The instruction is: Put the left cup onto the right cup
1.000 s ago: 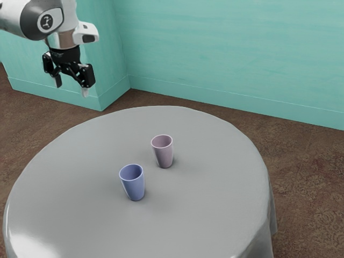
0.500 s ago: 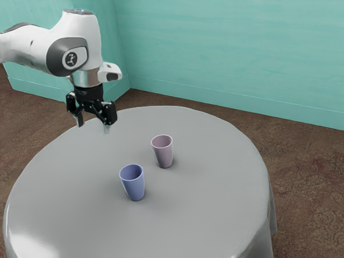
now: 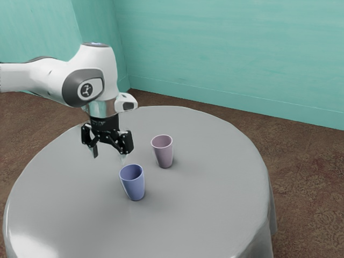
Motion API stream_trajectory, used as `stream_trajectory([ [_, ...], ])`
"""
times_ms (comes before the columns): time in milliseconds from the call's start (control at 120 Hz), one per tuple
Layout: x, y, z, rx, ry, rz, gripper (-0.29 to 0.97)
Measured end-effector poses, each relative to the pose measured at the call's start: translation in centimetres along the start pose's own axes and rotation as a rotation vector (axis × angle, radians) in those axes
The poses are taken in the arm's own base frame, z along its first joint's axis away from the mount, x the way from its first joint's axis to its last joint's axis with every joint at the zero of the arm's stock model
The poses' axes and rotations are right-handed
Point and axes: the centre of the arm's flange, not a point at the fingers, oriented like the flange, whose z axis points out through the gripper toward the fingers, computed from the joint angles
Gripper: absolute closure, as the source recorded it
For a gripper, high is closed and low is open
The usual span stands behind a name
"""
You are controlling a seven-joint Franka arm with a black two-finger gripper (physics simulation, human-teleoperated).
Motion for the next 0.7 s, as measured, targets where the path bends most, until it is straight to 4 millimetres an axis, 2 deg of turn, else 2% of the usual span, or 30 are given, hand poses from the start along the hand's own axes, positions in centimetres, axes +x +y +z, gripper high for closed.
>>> stream_trajectory([
  [375, 2.0, 1.1, 3.3, -0.01, 0.008, -0.04, 0.0],
  [700, 2.6, 2.8, 4.8, -0.011, 0.015, -0.035, 0.0],
])
